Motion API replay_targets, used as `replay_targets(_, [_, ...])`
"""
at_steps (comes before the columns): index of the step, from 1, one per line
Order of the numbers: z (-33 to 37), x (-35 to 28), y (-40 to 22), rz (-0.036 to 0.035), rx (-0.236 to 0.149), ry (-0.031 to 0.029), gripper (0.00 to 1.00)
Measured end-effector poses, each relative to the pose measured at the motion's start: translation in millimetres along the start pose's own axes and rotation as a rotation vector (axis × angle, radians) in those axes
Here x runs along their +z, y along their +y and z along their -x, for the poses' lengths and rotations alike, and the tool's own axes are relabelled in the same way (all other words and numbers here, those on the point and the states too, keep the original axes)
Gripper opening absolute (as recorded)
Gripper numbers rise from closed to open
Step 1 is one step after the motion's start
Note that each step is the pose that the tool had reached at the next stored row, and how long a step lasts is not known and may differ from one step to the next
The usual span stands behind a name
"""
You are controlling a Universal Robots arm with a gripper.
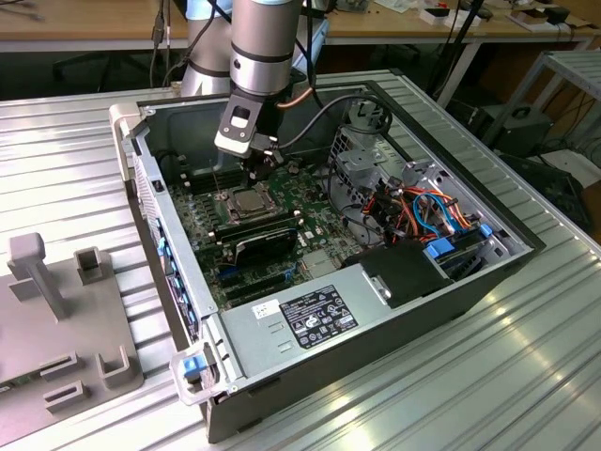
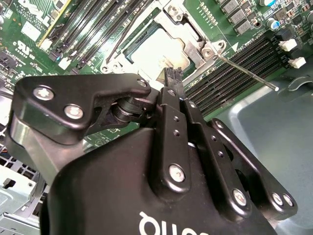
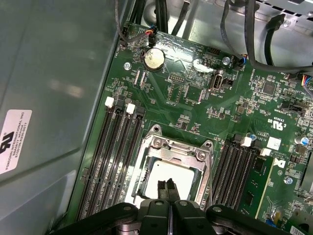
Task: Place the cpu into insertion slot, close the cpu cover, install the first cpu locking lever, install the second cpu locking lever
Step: 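Install the first cpu locking lever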
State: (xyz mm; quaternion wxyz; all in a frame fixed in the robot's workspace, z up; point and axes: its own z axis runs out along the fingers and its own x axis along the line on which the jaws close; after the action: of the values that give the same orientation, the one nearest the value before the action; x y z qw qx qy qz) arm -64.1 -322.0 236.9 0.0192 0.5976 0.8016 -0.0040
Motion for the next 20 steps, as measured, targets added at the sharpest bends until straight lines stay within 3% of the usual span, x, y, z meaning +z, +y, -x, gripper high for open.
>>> replay_targets(4, [0.0,0.0,0.0,0.0011,-0.030,0.0004,0.11])
replay_targets(8, [0.0,0.0,0.0,0.0044,-0.120,0.0021,0.11])
replay_targets(13, [0.0,0.0,0.0,0.0068,-0.184,0.0034,0.11])
replay_targets(20, [0.0,0.0,0.0,0.0072,-0.189,0.0041,0.11])
